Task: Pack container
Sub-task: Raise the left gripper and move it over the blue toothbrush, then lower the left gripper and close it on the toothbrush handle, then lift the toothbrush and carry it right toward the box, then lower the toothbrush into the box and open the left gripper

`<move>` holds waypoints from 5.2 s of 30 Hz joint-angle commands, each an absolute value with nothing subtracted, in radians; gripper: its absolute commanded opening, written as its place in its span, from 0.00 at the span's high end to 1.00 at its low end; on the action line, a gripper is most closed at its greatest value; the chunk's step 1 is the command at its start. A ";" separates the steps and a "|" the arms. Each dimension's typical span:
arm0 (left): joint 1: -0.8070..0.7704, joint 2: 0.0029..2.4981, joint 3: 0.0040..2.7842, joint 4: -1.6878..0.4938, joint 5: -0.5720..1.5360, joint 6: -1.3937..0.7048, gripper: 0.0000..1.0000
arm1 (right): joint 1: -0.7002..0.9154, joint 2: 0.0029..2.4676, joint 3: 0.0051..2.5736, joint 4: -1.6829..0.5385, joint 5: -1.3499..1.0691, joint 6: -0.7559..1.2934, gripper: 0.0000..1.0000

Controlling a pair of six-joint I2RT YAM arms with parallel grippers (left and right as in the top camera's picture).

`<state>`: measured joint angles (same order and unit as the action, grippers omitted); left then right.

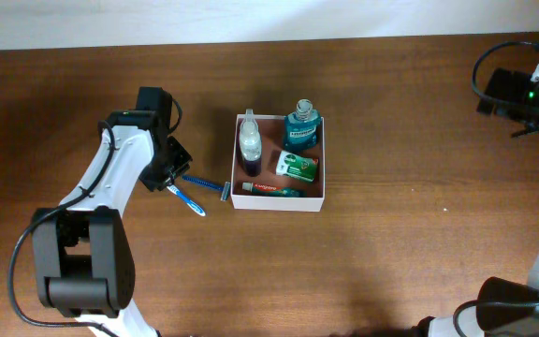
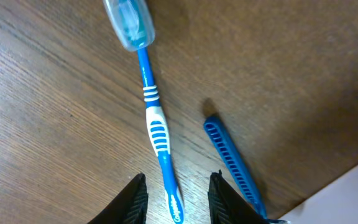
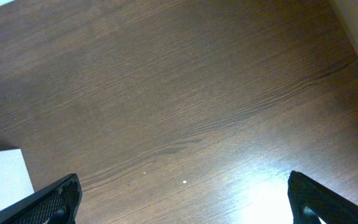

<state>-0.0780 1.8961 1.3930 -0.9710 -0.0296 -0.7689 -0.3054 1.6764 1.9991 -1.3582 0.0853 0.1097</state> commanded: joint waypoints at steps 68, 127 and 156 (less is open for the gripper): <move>-0.077 2.004 1.311 -0.900 -0.095 -0.785 0.61 | -0.309 1.682 2.006 -1.356 0.080 0.121 0.01; -0.093 2.047 2.206 -1.114 0.345 0.220 1.00 | -0.309 1.682 2.006 -1.356 0.080 0.121 0.01; -0.313 2.048 2.204 -1.333 0.633 0.718 1.00 | -0.309 1.682 2.006 -1.356 0.080 0.121 0.01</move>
